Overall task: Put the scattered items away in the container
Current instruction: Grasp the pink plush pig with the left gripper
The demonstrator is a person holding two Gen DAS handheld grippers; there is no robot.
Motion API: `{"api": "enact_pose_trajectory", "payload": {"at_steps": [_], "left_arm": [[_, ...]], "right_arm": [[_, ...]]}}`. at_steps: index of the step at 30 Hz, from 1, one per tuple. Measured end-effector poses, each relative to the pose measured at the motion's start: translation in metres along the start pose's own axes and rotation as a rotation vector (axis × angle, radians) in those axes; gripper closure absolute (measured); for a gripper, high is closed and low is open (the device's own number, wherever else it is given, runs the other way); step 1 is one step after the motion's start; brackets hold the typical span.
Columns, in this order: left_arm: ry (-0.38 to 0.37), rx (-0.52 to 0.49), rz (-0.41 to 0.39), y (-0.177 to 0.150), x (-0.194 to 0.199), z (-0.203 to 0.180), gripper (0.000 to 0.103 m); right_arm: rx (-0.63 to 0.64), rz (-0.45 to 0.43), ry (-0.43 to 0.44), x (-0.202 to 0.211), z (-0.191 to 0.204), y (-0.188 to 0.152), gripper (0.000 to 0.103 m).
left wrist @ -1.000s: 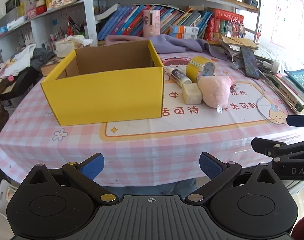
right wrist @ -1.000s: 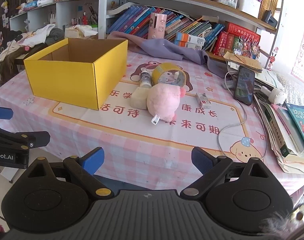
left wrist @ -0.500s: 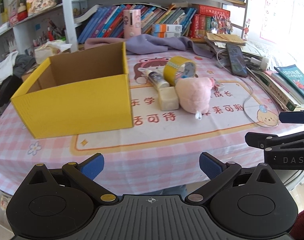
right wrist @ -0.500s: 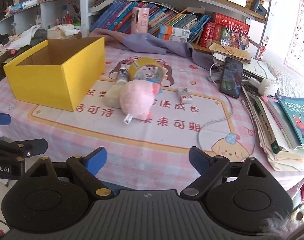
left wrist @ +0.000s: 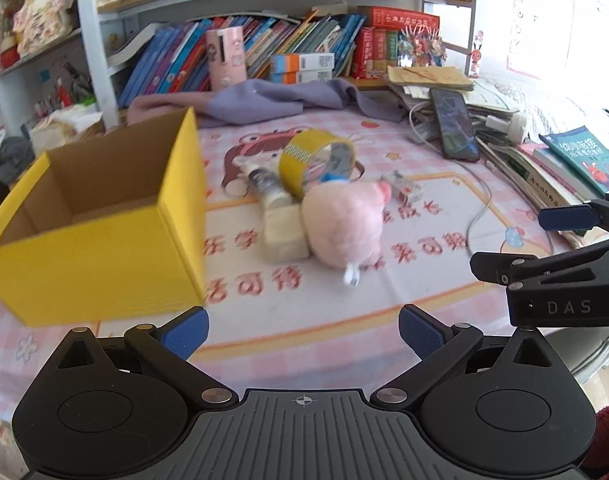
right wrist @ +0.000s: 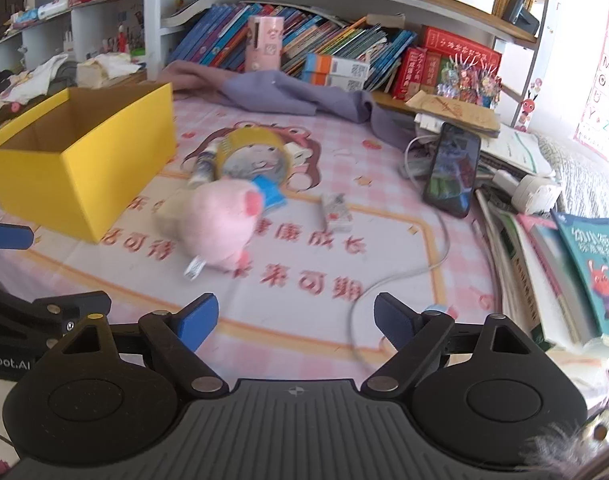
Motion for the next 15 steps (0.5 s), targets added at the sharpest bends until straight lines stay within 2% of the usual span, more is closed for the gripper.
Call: {"api": "enact_pose_trajectory", "payload": {"at_steps": [6,15], "left_arm": [[0.016,-0.021,-0.012,0.015,-0.019,-0.024,0.006],[0.078,-0.039,-0.016,0.031,-0.051,-0.045,0.006]], "right_arm": [[-0.002,-0.015,0.030,-0.020,-0.030,0.006,0.032],[0.047,-0.020,0.099,-0.059,-0.052,0.021,0.032]]}}
Point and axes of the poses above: each gripper's, at about its wrist camera, not at the fingertips, and x roughly against the way its jaws point, z to its left, y to its top, the point moved 5 cm from there along -x, roughly the way its jaws point, and after that the axes turned 15 degrees about x, right-handed, at the moved point
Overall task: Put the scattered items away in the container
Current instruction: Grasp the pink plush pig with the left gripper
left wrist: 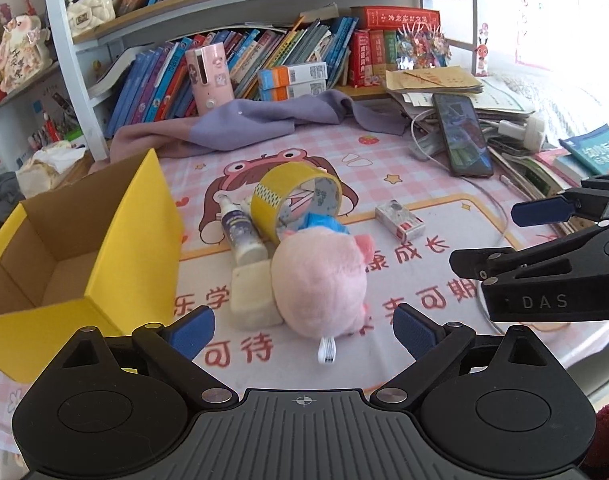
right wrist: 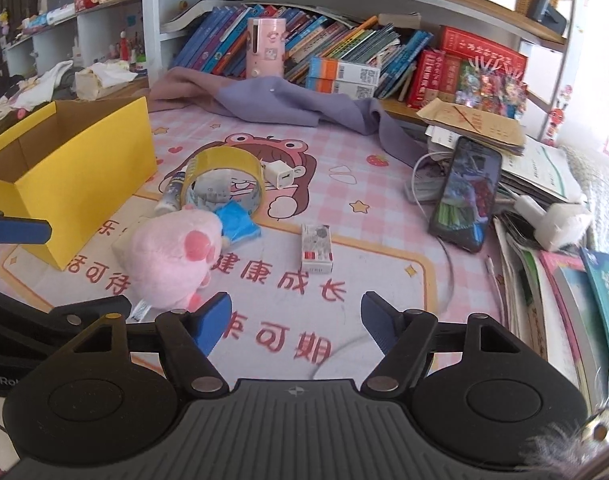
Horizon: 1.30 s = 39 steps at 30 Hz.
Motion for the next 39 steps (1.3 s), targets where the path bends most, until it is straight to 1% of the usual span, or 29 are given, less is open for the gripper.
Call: {"api": "enact_pose_trajectory", "payload": {"at_steps": [6,10,12,14,19,23,27,28,31,34,39], "left_arm": [[0.022,0.015,0.008,0.009,-0.020,-0.009,0.007],[0.036,0.013,0.012,0.013,-0.033,-0.015,0.010],[0.048,0.006,0.014,0.014,-0.040,-0.017,0.013],[0.071,-0.001,0.020,0.016,-0.048,-0.018,0.023],[0.078,-0.018,0.047,0.017,-0.059,-0.022,0.027],[0.077,-0.015,0.068,0.018,-0.067,-0.022,0.028],[0.073,-0.009,0.090,0.018,-0.075,-0.022,0.030],[0.077,-0.013,0.092,0.017,-0.077,-0.023,0.030],[0.088,-0.017,0.100,0.016,-0.082,-0.023,0.030],[0.090,-0.012,0.101,0.016,-0.084,-0.022,0.030],[0.099,-0.013,0.102,0.013,-0.088,-0.022,0.031]], "right_arm": [[0.008,0.030,0.041,-0.026,-0.015,0.002,0.034],[0.023,0.039,0.060,-0.044,-0.023,0.005,0.037],[0.027,0.042,0.063,-0.054,-0.026,0.006,0.037],[0.030,0.050,0.063,-0.063,-0.028,0.007,0.037],[0.031,0.065,0.084,-0.082,-0.033,0.011,0.038],[0.030,0.078,0.087,-0.098,-0.038,0.016,0.041],[0.047,0.093,0.086,-0.114,-0.039,0.020,0.047],[0.054,0.097,0.090,-0.117,-0.038,0.021,0.051],[0.087,0.102,0.105,-0.127,-0.034,0.025,0.055],[0.112,0.105,0.109,-0.134,-0.033,0.028,0.055],[0.108,0.120,0.122,-0.142,-0.033,0.028,0.056]]}}
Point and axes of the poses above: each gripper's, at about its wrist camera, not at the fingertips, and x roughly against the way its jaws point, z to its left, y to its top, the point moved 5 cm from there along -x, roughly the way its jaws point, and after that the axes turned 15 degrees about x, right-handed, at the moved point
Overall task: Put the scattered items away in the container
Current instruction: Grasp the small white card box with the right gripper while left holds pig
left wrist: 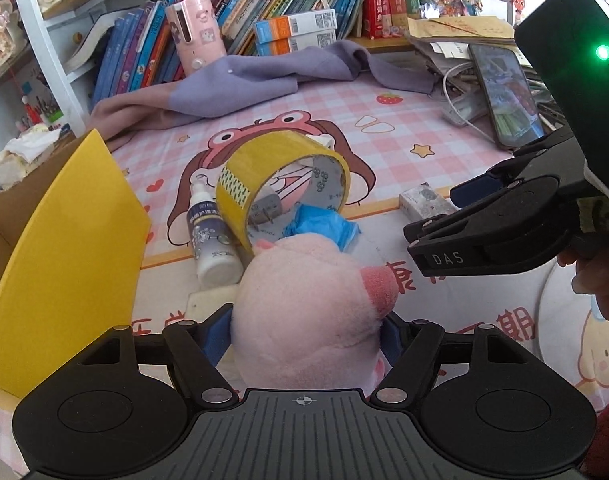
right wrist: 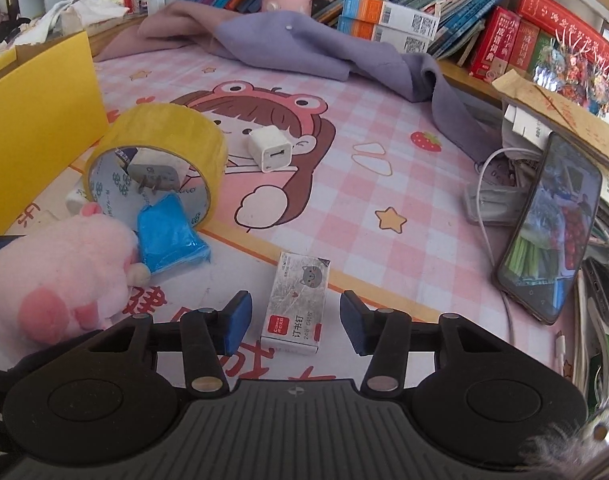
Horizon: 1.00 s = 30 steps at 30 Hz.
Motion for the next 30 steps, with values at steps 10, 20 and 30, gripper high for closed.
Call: {"api": "enact_pose_trajectory", "payload": {"at_steps": [10,20,30], "left_arm": [[-0.014,0.040,0.010,0.001,0.004,0.004,0.042],[-0.062,0.081,-0.001,-0.003,0.027,0.006,0.043],[-0.084,0.085,-0.040,-0.014,0.056,0.008,0.043]], "right_arm": [[0.015,-0.015,0.043,0.000,0.005,0.003,0.075],[-0.014,-0.058,0.057,0.028,0.008,0.000,0.075],[-0.034,-0.099,0.079,0.070,0.022,-0.012,0.075]]}}
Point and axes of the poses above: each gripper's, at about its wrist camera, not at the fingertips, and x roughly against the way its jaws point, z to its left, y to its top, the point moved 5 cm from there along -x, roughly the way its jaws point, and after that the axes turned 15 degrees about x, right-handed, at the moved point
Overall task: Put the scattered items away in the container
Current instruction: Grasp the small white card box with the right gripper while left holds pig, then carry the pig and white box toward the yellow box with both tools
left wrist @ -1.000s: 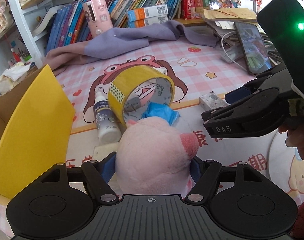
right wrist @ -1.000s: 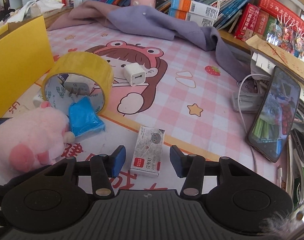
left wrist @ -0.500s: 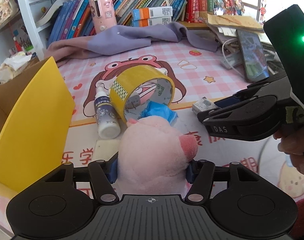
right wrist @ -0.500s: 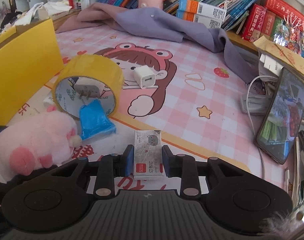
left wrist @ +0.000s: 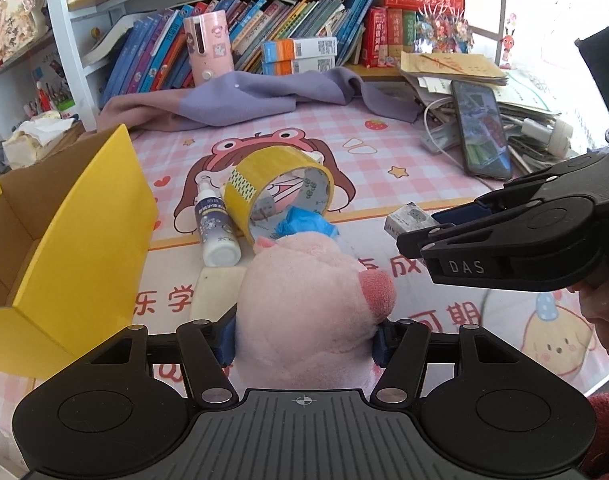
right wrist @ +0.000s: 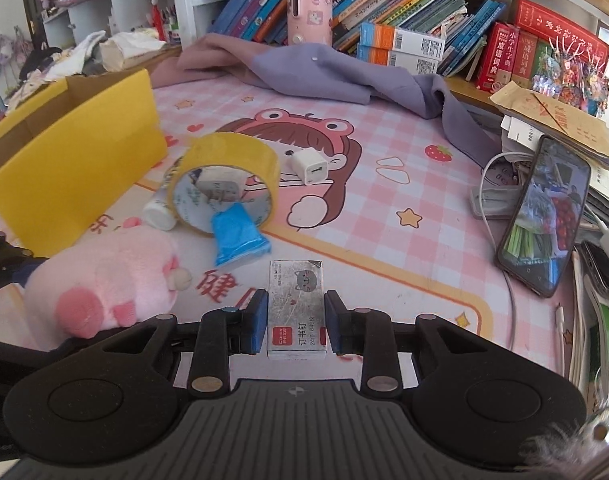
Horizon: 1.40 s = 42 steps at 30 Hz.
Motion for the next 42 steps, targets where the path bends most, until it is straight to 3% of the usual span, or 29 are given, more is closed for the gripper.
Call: {"api": "enact_pose_trajectory", "payload": {"at_steps": [12,23,32,42], "left_arm": [[-0.056,-0.003,-0.026,-0.010,0.032,0.006,0.043],[-0.144,-0.046,-0.083,-0.020,0.069,0.041,0.043],[-0.188,-0.051,-0.095,-0.039,0.112,0.102,0.043],[-0.185,-0.059,-0.089,-0.068,0.147,0.161,0.043]], "right_arm": [[-0.010,-0.015,-0.011,0.039,0.024,-0.016,0.075],[-0.042,-0.040,-0.117,0.071,0.066,-0.013,0.075],[-0.050,-0.044,-0.168,0.089,0.137,-0.003,0.075],[-0.061,-0.033,-0.169,0.097,0.220,-0.007,0.075]]}}
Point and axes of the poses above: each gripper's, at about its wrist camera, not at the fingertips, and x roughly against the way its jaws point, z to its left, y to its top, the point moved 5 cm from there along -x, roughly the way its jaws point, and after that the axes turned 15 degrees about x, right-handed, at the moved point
